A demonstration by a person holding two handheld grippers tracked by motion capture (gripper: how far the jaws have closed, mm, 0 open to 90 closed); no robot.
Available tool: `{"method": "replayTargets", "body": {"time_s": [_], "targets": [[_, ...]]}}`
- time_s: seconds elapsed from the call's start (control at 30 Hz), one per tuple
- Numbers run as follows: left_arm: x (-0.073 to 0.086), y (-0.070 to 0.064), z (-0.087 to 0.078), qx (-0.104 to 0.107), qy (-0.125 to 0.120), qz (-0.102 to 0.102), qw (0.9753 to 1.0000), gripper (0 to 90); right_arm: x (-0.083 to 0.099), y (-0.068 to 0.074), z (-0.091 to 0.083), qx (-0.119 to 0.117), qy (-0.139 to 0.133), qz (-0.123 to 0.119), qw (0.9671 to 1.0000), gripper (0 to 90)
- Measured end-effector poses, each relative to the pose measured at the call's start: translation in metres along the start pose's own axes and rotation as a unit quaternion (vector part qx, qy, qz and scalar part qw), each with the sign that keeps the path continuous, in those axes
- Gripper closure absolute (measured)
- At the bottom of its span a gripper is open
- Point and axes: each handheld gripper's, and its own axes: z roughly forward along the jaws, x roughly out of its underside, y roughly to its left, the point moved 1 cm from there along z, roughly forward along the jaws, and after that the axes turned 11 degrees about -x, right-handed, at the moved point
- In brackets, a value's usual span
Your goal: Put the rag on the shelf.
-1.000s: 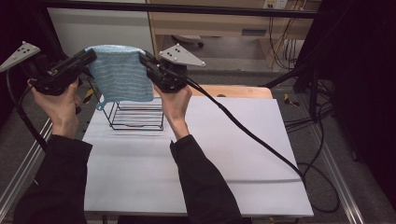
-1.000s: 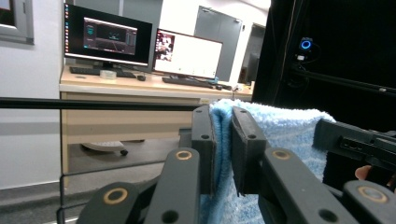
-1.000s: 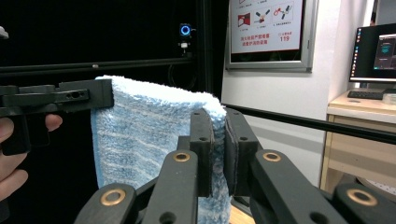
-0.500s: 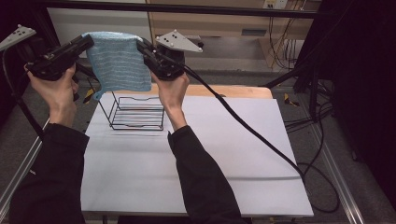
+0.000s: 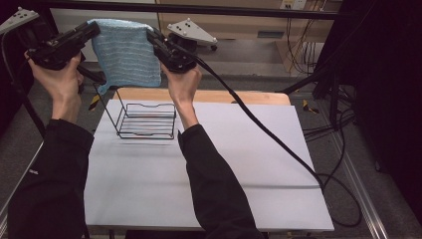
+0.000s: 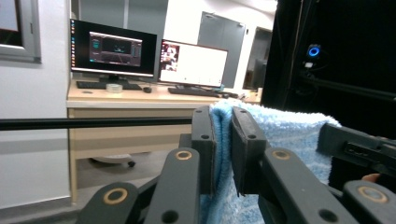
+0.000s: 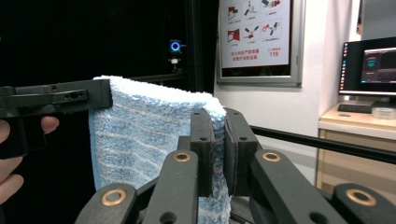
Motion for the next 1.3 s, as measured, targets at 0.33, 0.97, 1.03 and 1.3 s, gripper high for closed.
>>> {"method": "replayTargets", "body": {"time_s": [0.33,0.97,1.03,1.3], "targets": [[-0.008,0.007,0.022,-0.004,0.009,-0.001,1.0,80.6,0.0,-0.008,0.011,0.012,-0.005,0.0,0.9999,83.9],[0.013,0.025,0.04,0.005,0.008,-0.002,1.0,80.6,0.013,-0.025,0.027,0.022,0.009,-0.008,0.9997,83.9],[0.017,0.028,0.04,0.006,0.009,-0.007,0.9999,80.6,0.017,-0.025,0.029,0.02,0.015,-0.008,0.9997,83.9],[0.042,0.04,0.033,0.01,0.024,-0.021,0.9995,80.6,0.028,-0.023,0.034,0.014,0.052,-0.009,0.9985,83.9]]}}
